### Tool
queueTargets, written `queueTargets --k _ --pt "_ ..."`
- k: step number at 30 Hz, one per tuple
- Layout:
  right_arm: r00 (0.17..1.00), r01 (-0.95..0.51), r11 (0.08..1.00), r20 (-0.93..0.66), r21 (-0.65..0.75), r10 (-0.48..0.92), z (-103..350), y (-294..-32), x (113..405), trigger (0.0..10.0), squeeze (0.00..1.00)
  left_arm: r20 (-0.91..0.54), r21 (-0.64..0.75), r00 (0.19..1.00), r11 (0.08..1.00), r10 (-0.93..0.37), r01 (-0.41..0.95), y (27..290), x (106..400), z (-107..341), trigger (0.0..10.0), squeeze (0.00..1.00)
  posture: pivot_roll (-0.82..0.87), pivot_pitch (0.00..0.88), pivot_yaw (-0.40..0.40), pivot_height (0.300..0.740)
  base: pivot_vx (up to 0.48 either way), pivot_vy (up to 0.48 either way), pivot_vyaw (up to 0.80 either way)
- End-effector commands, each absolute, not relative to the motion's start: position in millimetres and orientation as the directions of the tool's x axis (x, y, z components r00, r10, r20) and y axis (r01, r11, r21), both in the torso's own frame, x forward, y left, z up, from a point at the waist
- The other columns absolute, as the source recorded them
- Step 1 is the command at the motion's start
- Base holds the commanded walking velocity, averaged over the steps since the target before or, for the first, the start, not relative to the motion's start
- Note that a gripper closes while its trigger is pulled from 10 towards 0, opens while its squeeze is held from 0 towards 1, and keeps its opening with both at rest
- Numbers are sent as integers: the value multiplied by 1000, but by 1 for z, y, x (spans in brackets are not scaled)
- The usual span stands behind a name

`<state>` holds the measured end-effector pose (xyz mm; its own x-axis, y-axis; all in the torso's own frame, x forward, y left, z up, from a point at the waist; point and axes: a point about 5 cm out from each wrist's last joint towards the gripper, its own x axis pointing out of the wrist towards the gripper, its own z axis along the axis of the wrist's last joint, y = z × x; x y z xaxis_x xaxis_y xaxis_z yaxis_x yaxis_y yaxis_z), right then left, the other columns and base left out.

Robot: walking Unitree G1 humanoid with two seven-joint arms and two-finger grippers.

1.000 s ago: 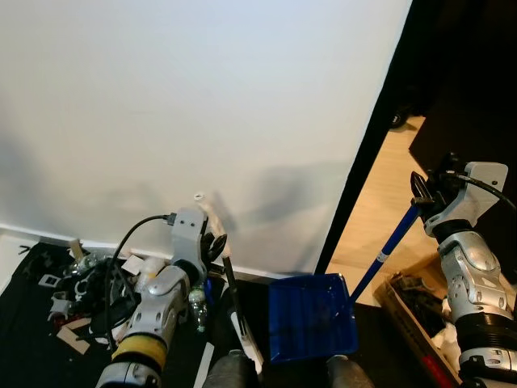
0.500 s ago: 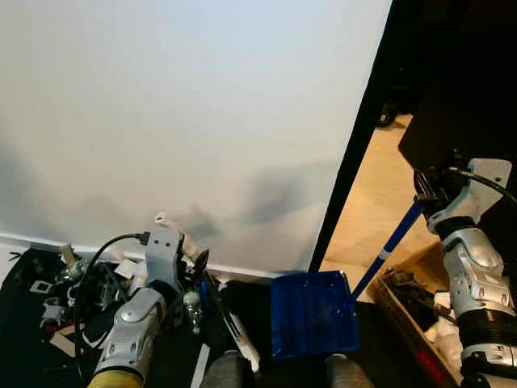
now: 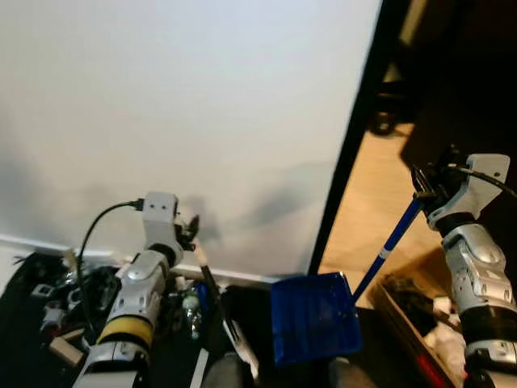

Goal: Sweep floor

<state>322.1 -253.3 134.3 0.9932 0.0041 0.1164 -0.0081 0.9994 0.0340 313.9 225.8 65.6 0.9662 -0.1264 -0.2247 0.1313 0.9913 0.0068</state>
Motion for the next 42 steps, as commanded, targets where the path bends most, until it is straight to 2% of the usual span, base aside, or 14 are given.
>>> queueTargets --k 1,6,8,9,11,19,20,27,30,34,35,38,40,42 --pt "987 11 999 159 36 -16 141 -258 319 10000 0 -271 -11 955 992 -122 123 227 310 59 0 0 18 93 15 740 0 0 0" --pt "988 10 999 155 43 -16 139 -255 320 10000 0 -294 -87 944 988 -150 130 214 304 50 0 0 31 94 14 740 0 0 0" --pt "988 10 999 155 43 -16 139 -255 320 10000 0 -294 -87 944 988 -150 130 214 304 50 0 0 31 94 14 740 0 0 0" --pt "988 8 999 155 43 -15 139 -254 321 10000 0 -292 -92 945 988 -149 127 213 304 50 392 0 31 94 14 740 0 0 0" --pt "988 4 999 155 45 -11 140 -253 323 10000 0 -283 -91 948 988 -143 122 211 305 52 0 0 43 92 9 740 0 0 0" --pt "987 -9 999 158 50 1 142 -249 327 10000 0 -227 -65 969 994 -96 84 210 315 70 0 0 54 89 8 740 0 0 0" --pt "987 -10 999 159 51 2 142 -249 327 10000 0 -227 -70 971 996 -71 57 210 317 74 10000 0 57 89 8 740 0 0 0" --pt "986 -16 998 168 55 7 144 -246 327 10000 0 -92 -77 991 993 -95 88 199 327 125 10000 0 65 86 10 740 0 0 0" --pt "983 -29 998 184 59 18 148 -242 330 10000 0 -4 -84 985 982 -171 170 190 331 159 10000 0 79 83 10 740 0 0 0" --pt "978 -59 996 202 63 45 153 -234 334 10000 0 -31 0 929 929 -369 369 172 323 166 10000 0 85 82 12 740 0 0 0" --pt "978 -59 996 202 63 45 153 -234 334 10000 0 -31 0 929 929 -369 369 172 323 166 10000 0 85 82 12 740 0 0 0" --pt "975 -75 995 213 65 60 157 -228 337 10000 0 -67 121 866 857 -496 500 159 315 169 10000 0 88 81 11 740 0 0 0" --pt "974 -81 994 217 68 64 158 -225 337 10000 0 -151 279 784 735 -602 618 155 307 163 10000 0 88 81 12 740 0 0 0" --pt "974 -84 994 218 69 67 158 -224 338 10000 0 -182 302 757 697 -628 651 154 305 163 10000 0 88 80 14 740 0 0 0"
